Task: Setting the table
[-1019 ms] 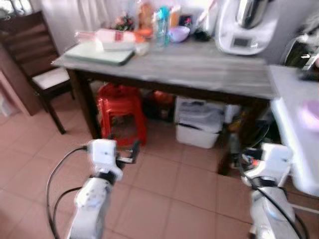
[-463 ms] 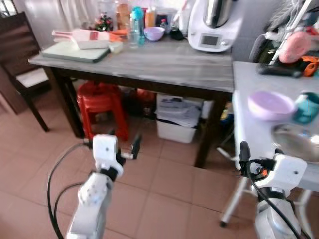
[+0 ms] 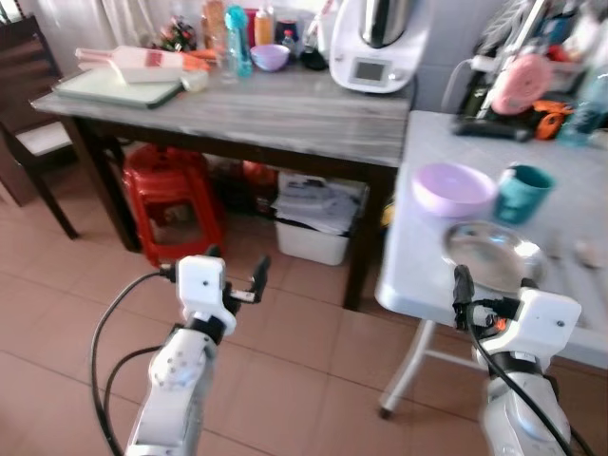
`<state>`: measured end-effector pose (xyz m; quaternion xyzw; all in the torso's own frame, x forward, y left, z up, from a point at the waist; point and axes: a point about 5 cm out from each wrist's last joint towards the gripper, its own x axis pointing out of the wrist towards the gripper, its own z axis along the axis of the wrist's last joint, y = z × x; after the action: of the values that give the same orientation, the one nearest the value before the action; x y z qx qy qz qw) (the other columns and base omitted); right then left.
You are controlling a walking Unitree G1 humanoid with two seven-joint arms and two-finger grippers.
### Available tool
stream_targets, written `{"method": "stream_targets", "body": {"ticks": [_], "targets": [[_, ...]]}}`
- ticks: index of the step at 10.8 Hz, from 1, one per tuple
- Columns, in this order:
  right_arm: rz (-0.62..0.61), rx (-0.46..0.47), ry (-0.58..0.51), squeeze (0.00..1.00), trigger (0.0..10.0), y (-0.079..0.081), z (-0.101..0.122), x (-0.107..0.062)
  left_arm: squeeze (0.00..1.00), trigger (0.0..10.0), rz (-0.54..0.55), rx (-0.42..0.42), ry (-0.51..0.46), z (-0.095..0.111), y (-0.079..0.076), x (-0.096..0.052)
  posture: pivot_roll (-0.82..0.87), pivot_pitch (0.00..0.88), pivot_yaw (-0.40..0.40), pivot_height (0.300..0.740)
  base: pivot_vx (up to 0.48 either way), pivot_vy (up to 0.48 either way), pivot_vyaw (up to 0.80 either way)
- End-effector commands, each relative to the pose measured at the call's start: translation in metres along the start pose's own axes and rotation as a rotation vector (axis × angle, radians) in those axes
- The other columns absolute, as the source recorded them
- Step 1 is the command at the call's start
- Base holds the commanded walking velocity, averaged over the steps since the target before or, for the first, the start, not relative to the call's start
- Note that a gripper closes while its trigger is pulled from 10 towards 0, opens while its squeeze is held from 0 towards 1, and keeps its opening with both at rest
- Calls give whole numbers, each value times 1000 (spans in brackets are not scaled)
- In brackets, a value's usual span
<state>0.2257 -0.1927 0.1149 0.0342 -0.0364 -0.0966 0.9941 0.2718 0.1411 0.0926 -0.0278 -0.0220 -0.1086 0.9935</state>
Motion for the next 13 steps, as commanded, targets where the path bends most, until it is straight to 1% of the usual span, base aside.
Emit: {"method": "stream_targets", "body": {"ticks": [1,3,6,7,9,13], "targets": [[-4,-4,-6,0,10000,0,2,3,0,10000,-4,4,-11,3,1,2,59,29,-5,740,0,-360,0],[-1,-6,-9,0,10000,1,3,5,0,10000,-5,-5,-16,3,0,2,59,29,-5,740,0,-313,0],[3,-8,-16,0,10000,3,4,8,0,10000,-35,-13,-30,5,-2,2,60,28,-6,740,0,0,0],[2,-8,-15,0,10000,3,4,8,0,10000,-61,-32,-32,4,-5,2,60,28,-6,740,0,0,0],[4,-5,-14,0,10000,4,3,8,0,10000,-90,-44,-39,5,-8,0,60,28,-6,740,0,0,-641],[13,-2,-8,0,10000,6,2,10,0,10000,-118,-62,-48,6,-10,0,56,37,-5,740,331,0,-533]]}}
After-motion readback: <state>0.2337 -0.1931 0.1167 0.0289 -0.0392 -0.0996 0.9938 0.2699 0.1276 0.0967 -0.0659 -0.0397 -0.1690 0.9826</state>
